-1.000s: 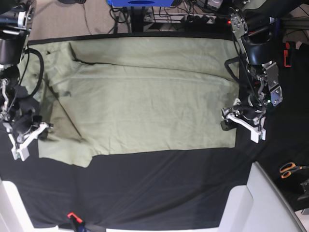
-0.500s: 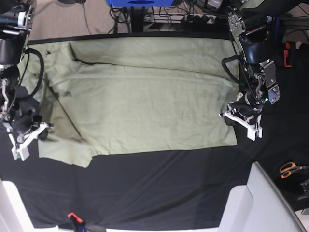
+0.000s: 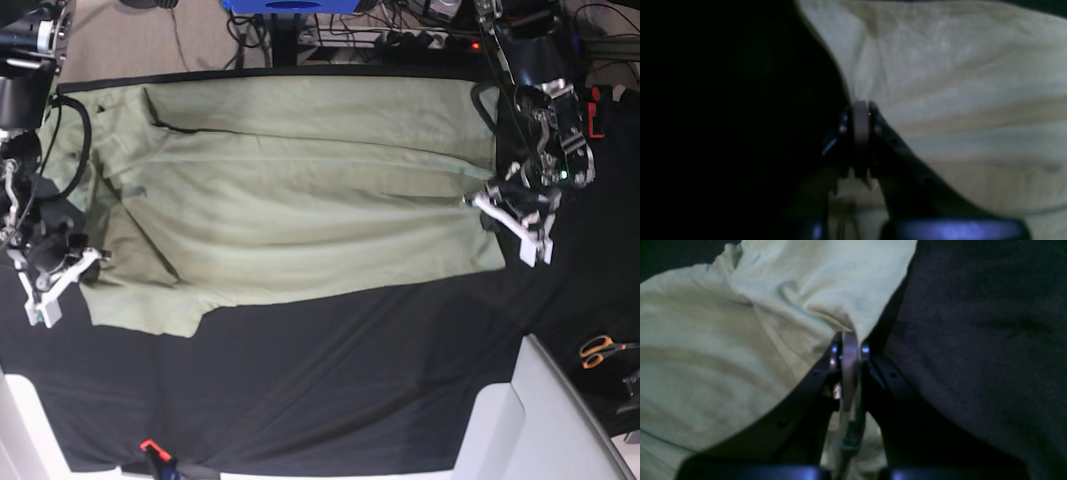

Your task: Fold the T-shirt properly

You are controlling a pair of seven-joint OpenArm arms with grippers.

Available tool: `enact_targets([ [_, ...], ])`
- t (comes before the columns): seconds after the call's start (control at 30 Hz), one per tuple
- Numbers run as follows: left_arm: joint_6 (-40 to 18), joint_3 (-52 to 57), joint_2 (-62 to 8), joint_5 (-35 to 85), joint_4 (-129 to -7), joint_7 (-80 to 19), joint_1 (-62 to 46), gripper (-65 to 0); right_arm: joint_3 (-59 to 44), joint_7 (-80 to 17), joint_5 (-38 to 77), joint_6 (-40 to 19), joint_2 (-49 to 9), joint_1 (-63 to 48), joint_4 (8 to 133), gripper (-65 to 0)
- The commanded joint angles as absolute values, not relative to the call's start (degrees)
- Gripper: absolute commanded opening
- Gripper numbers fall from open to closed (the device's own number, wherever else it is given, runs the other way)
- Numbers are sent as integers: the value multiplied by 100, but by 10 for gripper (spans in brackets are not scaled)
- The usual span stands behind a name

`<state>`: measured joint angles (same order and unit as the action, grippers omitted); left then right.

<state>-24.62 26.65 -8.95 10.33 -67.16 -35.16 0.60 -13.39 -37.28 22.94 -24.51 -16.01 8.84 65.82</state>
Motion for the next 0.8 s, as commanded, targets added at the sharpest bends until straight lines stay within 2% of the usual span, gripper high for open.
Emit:
enact_targets([
  [0.0,-2475,2686,-980,1059,-6826,-3477,4,-650,-1367,-3609,2369,-2484,-1701,1007,6695,-648],
  [0.3,-2475,2686,-980,1059,-7011,-3486,-207,-650,-1341,-3609,2369,-2484,-1701,998,6695,-648],
  [0.33,-2475,2686,-980,1059,-7055,-3486,-207,-612,-1341,-3609,2369,-2484,-1701,998,6695,-648],
  [0.43,-2475,2686,-980,1059,-7301,-3486,-242,-352,-1332,-3609,2369,-2484,-1701,998,6695,-648],
  [0.53,-2475,2844,-989,1059,-7521,-3486,-242,-183,-1332,-3653,2369,-2484,-1701,998,6695,-648],
  [0.6,-2475,3152,-980,1059,-7653,-3486,-233,-133,-1341,-3767,2369,-2484,-1701,998,6695,-648],
  [0.77,-2475,3495,-989,1033,-7433,-3468,48,-133,-1358,-3776,2369,-2484,-1701,998,6695,-648],
])
